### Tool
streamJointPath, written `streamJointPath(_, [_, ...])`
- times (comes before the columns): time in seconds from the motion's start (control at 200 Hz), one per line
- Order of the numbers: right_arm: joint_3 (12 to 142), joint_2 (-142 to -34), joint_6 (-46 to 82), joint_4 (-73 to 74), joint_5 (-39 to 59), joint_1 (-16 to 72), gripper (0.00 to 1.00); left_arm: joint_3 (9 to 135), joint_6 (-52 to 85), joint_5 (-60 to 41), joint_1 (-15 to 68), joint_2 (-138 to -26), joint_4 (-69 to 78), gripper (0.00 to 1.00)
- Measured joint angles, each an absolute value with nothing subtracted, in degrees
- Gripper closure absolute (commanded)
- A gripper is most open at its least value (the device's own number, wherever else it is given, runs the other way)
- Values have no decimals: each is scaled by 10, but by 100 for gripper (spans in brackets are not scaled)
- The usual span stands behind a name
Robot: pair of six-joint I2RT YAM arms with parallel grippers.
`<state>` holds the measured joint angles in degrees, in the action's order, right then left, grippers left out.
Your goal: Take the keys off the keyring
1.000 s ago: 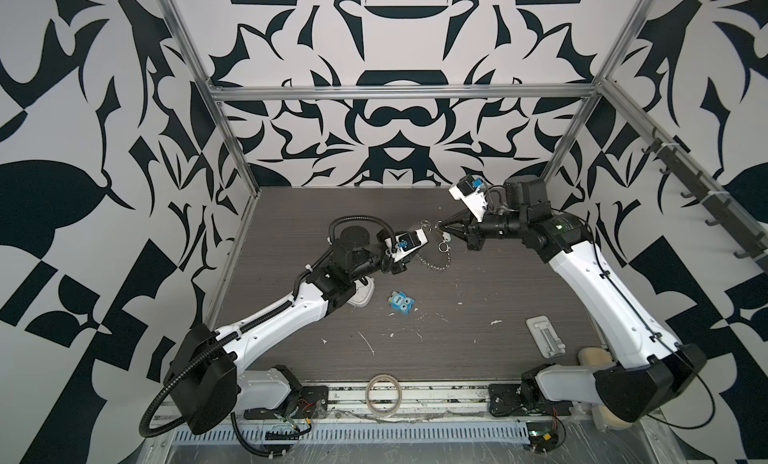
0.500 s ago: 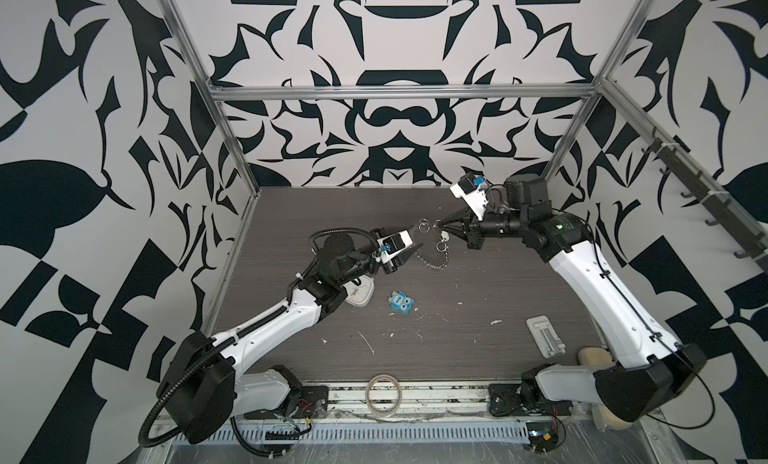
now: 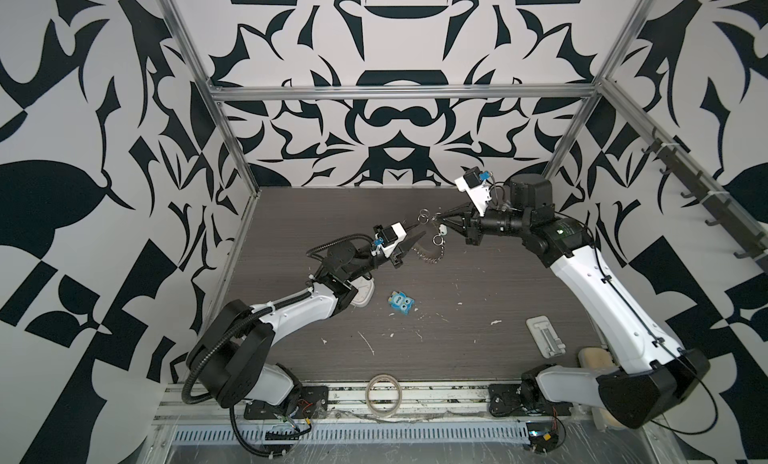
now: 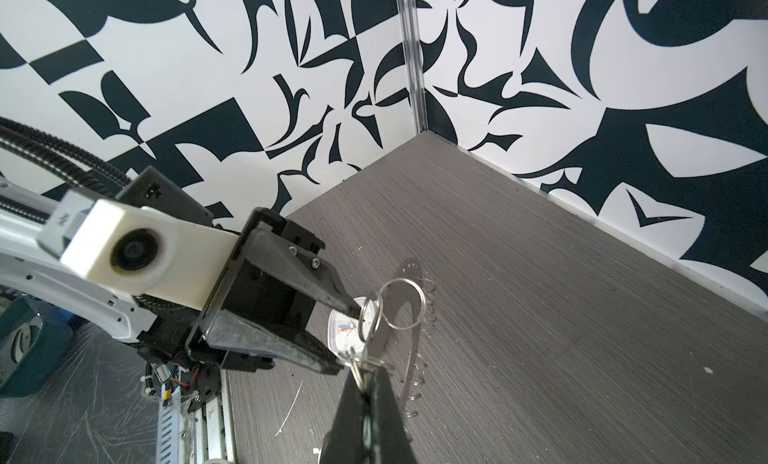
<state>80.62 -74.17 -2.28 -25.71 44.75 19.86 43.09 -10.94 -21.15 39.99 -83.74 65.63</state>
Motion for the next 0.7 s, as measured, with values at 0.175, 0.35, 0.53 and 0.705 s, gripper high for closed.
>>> streamJointPath(0.175, [802,-742,-1,-235,448,196,100,431,-94,-210,403,-849,698,81])
streamJointPath(0.35, [801,-742,9,-222,448,192,100,433,-76,-211,403,-868,734,81])
streamJointPath(0.53, [799,-742,14,-216,449,192,100,447,-63,-211,405,-891,747,79])
streamJointPath(0.705, [787,-742,16,-212,452,192,100,469,-53,-210,405,-904,759,78])
